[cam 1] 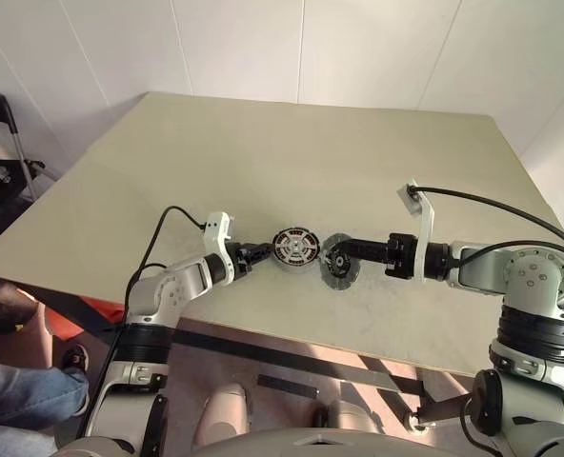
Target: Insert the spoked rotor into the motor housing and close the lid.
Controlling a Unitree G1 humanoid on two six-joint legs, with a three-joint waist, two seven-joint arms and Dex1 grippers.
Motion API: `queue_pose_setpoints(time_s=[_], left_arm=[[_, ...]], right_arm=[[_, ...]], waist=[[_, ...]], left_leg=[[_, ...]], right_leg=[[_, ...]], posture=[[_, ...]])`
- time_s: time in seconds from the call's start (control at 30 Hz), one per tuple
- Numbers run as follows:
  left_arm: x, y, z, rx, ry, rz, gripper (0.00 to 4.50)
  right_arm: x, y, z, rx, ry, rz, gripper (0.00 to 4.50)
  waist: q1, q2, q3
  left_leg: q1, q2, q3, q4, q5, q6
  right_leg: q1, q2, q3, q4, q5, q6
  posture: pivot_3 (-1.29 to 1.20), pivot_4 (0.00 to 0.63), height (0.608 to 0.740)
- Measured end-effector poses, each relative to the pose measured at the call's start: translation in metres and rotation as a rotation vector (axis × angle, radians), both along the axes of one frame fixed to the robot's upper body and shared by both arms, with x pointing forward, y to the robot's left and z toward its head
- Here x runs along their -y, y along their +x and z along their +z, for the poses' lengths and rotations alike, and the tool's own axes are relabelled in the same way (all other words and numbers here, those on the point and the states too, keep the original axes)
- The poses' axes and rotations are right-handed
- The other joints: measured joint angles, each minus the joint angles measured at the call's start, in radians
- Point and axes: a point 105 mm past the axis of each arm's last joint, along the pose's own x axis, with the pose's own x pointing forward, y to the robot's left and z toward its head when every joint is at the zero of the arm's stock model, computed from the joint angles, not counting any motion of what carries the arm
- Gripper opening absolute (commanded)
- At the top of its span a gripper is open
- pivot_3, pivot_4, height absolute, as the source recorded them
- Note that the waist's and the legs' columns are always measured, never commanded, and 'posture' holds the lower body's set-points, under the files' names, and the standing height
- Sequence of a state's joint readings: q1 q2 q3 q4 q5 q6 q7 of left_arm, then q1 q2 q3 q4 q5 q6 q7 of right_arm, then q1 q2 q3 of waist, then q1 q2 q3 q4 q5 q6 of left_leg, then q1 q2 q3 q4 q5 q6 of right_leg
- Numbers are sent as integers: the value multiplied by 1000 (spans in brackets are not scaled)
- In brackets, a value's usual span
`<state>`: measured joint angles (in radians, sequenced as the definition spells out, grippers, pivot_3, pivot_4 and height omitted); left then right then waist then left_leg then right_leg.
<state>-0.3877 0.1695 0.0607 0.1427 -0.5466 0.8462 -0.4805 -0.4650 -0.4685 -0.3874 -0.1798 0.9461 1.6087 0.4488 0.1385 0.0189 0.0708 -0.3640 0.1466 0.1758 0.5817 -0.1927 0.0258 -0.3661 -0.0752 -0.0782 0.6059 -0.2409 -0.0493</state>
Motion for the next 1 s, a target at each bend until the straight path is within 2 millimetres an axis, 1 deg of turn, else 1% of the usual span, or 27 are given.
queue_pose_setpoints(time_s=[0.13,0.4,0.53,0.6,0.7,0.77,0.9,1.0], left_arm=[[-1,1,0,2,-2,6,2765],[-4,3,0,4,-5,22,2765],[-4,3,-1,3,-6,23,2765],[-4,4,-1,3,-7,23,2765],[-4,4,-1,2,-7,23,2765],[-4,4,-1,2,-6,24,2765],[-4,4,-1,2,-6,23,2765],[-3,4,-1,2,-7,21,2765]], right_arm=[[-4,-2,4,11,-4,29,2678],[-23,-5,6,11,8,79,2678],[-27,-7,2,3,-15,86,2678],[-24,-9,-2,-4,-51,79,2678],[-10,-9,-12,-31,-129,37,2678],[-4,-10,-16,-39,-162,20,2678],[-1,-14,-20,-29,-202,30,2678],[7,-20,-24,-40,-226,27,2678]], waist=[[0,0,0],[-1,0,0],[-1,0,0],[-1,0,0],[0,0,0],[0,0,0],[1,0,0],[3,0,0]], left_leg=[[0,0,0,0,0,0],[0,0,0,0,0,0],[0,0,0,0,0,0],[0,0,0,0,0,0],[0,0,0,0,0,-1],[0,0,0,0,1,-1],[0,0,0,0,1,-1],[0,0,0,0,0,-1]], right_leg=[[0,0,0,0,0,0],[0,0,0,0,0,-1],[0,0,0,0,0,0],[0,0,0,0,0,0],[0,0,0,0,0,1],[0,0,0,0,0,1],[0,0,0,0,0,1],[0,0,0,0,0,1]], posture=[[0,0,740],[0,0,740],[0,0,740],[0,0,740],[0,0,740],[0,0,740],[0,0,740],[0,0,740]])
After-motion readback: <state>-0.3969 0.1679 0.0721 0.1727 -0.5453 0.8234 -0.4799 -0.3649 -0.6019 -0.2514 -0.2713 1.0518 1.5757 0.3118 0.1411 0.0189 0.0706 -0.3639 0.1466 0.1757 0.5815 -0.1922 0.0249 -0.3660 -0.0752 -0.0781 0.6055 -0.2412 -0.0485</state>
